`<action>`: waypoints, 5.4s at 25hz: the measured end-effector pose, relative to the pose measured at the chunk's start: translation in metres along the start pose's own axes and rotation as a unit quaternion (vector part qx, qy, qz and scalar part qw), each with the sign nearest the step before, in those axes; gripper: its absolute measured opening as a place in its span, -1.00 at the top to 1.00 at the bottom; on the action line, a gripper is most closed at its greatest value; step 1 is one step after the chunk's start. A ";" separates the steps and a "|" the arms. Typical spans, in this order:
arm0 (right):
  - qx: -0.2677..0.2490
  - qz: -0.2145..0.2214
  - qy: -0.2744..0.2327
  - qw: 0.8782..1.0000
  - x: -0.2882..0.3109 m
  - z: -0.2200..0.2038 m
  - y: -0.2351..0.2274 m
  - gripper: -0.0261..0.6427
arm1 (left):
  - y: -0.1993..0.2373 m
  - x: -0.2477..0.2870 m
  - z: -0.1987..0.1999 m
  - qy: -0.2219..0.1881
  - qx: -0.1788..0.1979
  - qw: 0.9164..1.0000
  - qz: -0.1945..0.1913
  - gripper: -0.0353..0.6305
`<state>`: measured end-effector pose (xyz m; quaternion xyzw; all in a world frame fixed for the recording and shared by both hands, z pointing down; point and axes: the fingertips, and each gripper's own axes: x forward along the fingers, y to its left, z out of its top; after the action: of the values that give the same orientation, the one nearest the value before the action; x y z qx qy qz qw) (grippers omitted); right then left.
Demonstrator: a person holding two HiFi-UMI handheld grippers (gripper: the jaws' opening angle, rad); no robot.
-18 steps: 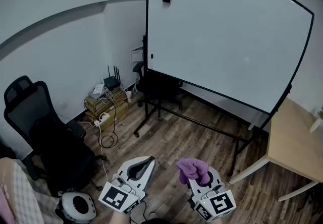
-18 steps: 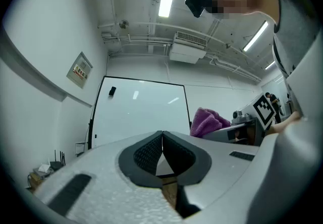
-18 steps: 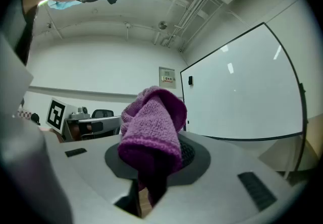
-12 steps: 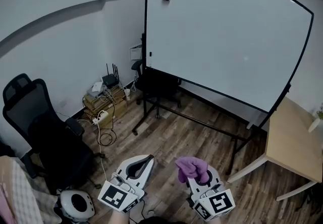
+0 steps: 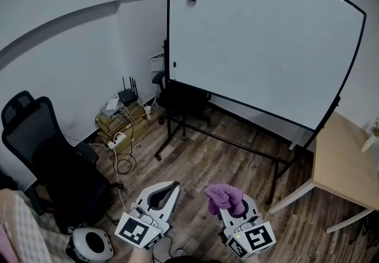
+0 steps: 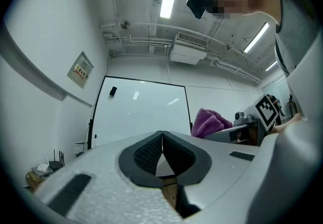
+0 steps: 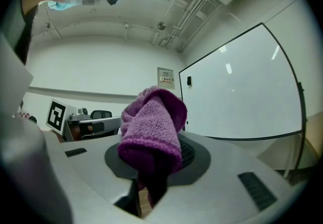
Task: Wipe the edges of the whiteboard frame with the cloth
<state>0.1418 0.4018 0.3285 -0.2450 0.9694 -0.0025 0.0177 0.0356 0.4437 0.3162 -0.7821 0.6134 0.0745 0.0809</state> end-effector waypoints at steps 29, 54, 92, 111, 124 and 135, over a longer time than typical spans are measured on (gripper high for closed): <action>0.012 -0.026 -0.014 0.999 0.132 0.002 -0.133 0.65 | 0.087 0.168 -0.029 -0.006 0.006 0.998 -0.055 0.84; 0.020 -0.044 -0.025 0.999 0.163 0.002 -0.249 0.65 | 0.085 0.292 -0.044 -0.009 0.023 0.995 -0.092 0.84; 0.047 -0.150 -0.021 0.987 0.388 -0.007 -0.179 0.65 | 0.332 0.297 -0.049 -0.011 0.003 0.983 -0.184 0.84; 0.040 -0.176 -0.012 0.984 0.462 -0.019 -0.159 0.65 | 0.414 0.297 -0.063 -0.011 -0.011 0.980 -0.200 0.84; 0.030 -0.147 -0.006 0.989 0.531 -0.011 -0.220 0.65 | 0.452 0.368 -0.072 -0.017 -0.001 0.983 -0.182 0.84; 0.026 -0.092 0.004 0.995 0.595 -0.015 -0.262 0.65 | 0.496 0.412 -0.085 -0.020 0.007 0.991 -0.130 0.84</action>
<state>-0.2572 -0.1113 0.3278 -0.3326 0.9424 -0.0306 0.0200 -0.3470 -0.0815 0.2930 -0.8529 0.5055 0.0743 0.1073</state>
